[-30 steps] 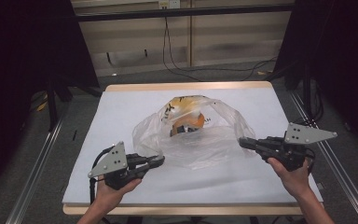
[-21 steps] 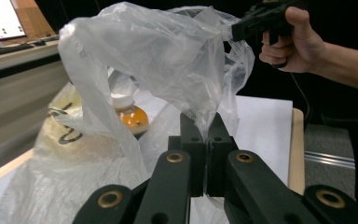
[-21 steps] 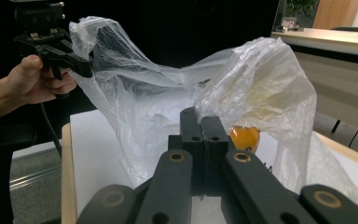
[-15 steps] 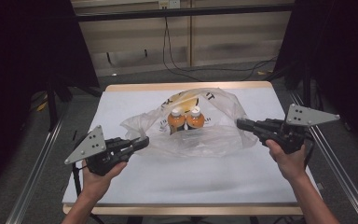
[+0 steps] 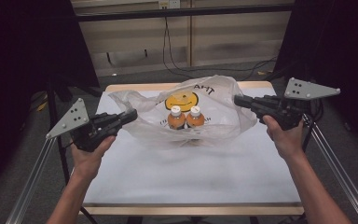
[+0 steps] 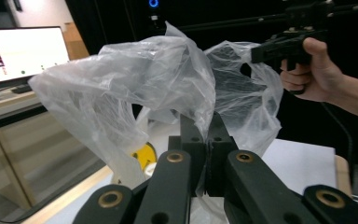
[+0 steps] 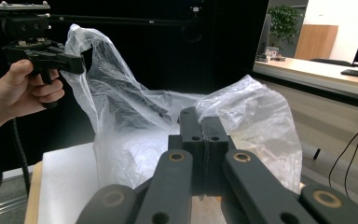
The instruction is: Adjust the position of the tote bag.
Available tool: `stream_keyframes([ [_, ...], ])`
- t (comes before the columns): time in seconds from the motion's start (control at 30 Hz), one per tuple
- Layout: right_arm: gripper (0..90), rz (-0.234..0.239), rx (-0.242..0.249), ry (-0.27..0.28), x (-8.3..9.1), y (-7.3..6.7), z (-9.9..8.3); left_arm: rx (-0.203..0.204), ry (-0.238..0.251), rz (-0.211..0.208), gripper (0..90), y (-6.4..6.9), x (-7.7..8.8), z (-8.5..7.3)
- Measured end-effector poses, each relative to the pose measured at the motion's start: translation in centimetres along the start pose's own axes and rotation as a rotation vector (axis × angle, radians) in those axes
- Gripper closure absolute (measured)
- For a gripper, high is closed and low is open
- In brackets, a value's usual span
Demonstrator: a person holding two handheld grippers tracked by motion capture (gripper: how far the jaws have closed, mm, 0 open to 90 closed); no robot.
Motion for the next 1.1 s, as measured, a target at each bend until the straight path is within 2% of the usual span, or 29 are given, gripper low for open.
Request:
stream_keyframes([
  [0.1, 90.0, -0.01, 0.0, 0.011, -0.5, 0.5, 0.8, 0.01, 0.01, 0.022, 89.7, -0.9, -0.3, 0.4],
  [0.2, 90.0, -0.025, -0.006, 0.024, -0.7, 1.1, 1.6, 0.006, -0.008, 0.038, 89.7, -1.9, -0.2, 0.7],
  [0.27, 90.0, -0.039, -0.005, 0.03, -0.9, 1.5, 2.1, 0.022, 0.007, 0.06, 89.7, -2.7, -0.1, 0.9],
  [0.43, 90.0, -0.077, -0.026, 0.042, -1.3, 3.2, 3.0, 0.041, 0.029, 0.086, 89.7, -4.6, 0.5, 1.5],
  [0.53, 90.0, -0.101, -0.046, 0.055, -1.5, 4.3, 3.4, 0.047, 0.019, 0.105, 89.7, -5.6, 0.8, 1.7],
  [0.7, 90.0, -0.138, -0.049, 0.058, -1.8, 5.6, 4.3, 0.07, 0.018, 0.122, 89.7, -7.0, 0.8, 1.9],
  [0.83, 90.0, -0.161, -0.049, 0.044, -2.2, 6.4, 4.6, 0.077, 0.002, 0.15, 89.8, -8.3, 0.6, 1.8],
  [1.0, 90.0, -0.194, -0.054, 0.026, -2.7, 7.5, 4.7, 0.133, -0.017, 0.181, 89.8, -10.5, 0.6, 1.0],
  [1.07, 90.0, -0.204, -0.059, 0.026, -2.8, 7.9, 4.7, 0.126, -0.037, 0.2, 89.8, -11.0, 0.7, 0.8],
  [1.1, 90.0, -0.215, -0.057, 0.021, -2.9, 8.1, 4.6, 0.135, -0.034, 0.205, 89.8, -11.1, 0.8, 0.7],
])
Point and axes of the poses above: each handheld gripper's, and its own axes: x roughly backward along the jaws, z roughly out of its top, y roughly to its right, the point moved 4 cm from there along -x, roughly forward along the jaws, and after that the axes turned 5 degrees about -z, right-handed, at the moved point
